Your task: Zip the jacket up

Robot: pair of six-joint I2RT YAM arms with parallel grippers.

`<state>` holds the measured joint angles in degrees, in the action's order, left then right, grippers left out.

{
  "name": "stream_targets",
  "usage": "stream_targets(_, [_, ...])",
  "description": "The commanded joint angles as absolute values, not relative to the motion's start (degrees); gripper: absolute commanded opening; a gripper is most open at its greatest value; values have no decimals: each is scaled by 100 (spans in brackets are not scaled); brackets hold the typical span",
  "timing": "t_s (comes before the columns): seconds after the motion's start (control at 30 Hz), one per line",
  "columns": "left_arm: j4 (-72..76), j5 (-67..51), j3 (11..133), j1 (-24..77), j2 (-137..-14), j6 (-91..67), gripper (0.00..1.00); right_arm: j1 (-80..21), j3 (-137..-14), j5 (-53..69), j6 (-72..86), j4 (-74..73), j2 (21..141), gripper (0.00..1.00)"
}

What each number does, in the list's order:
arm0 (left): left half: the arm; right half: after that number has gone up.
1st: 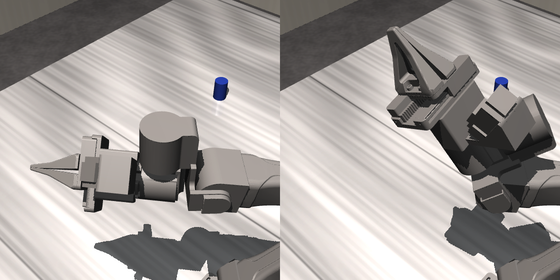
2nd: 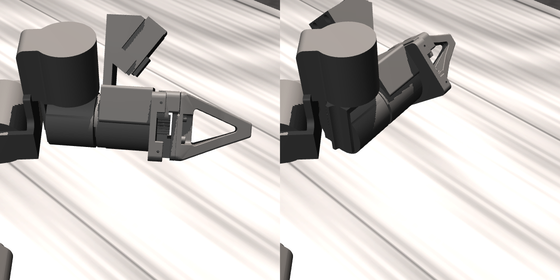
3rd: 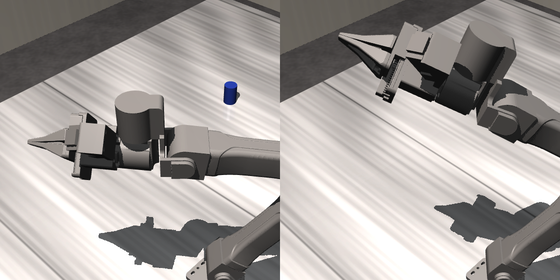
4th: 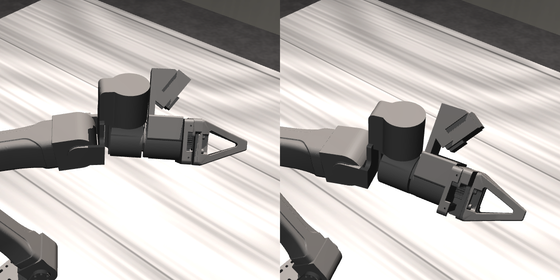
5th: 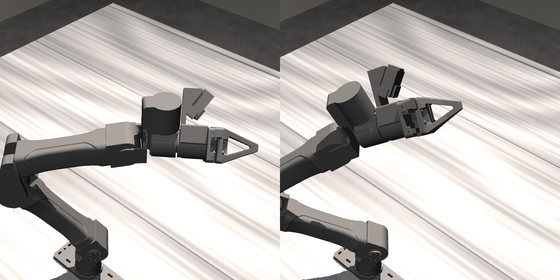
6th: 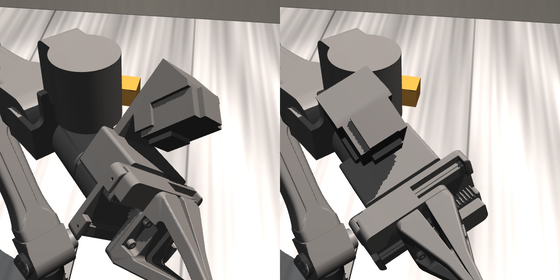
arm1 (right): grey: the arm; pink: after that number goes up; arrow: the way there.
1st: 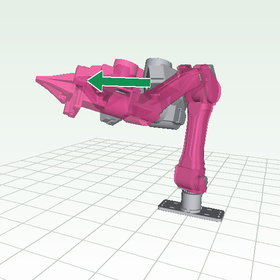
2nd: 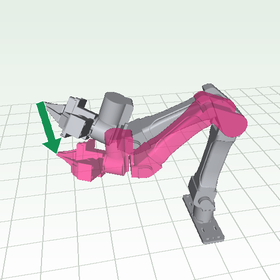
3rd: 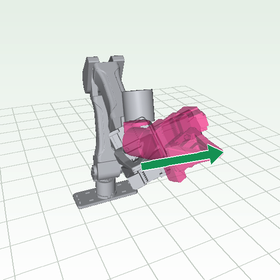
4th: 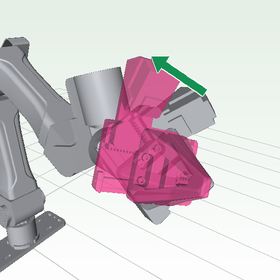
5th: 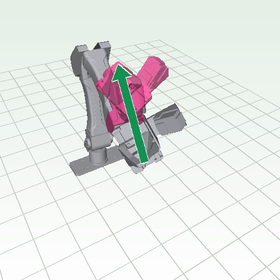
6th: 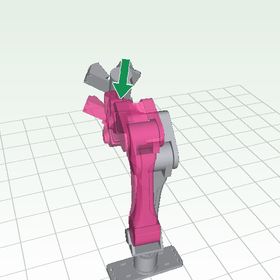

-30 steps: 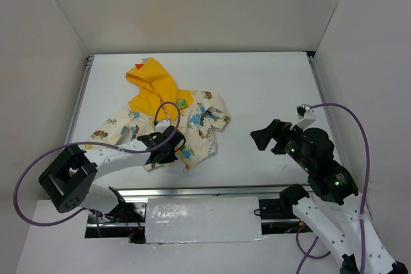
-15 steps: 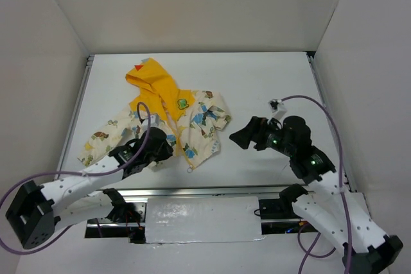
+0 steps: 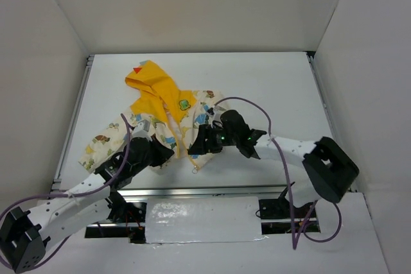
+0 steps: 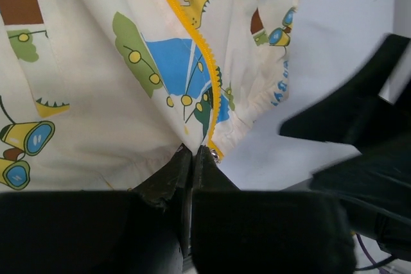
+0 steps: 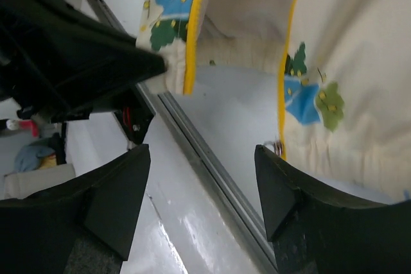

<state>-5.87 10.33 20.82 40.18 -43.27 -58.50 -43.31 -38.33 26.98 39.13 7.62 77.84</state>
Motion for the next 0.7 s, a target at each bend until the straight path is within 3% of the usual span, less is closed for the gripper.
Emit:
stream_targets(0.0, [114,642,2039,3964,-4105,-5871,0,-4351,-4288,3059,4201,2311,8480,73])
stream_targets(0.17, [79,510,2021,3938,-4008,-5731,0,-4350,-5148,3217,4456,2549,9577,74])
stream_targets(0.23, [62,475,2030,3920,-4025,-5722,0,-4342,-5325,3331,4561,2645,9772,70])
stream_targets(0.5, [18,448,2004,3902,-3955,-5678,1,-4351,-5643,3788,4930,2786,10274,30])
stream_targets(0.6, [18,492,2013,3902,-3955,-5678,10,-4342,-5494,3806,4975,2804,10196,15])
stream_targets(0.67, [18,484,2004,3894,-3981,-5660,25,-4350,-5441,3753,4948,2725,10073,0])
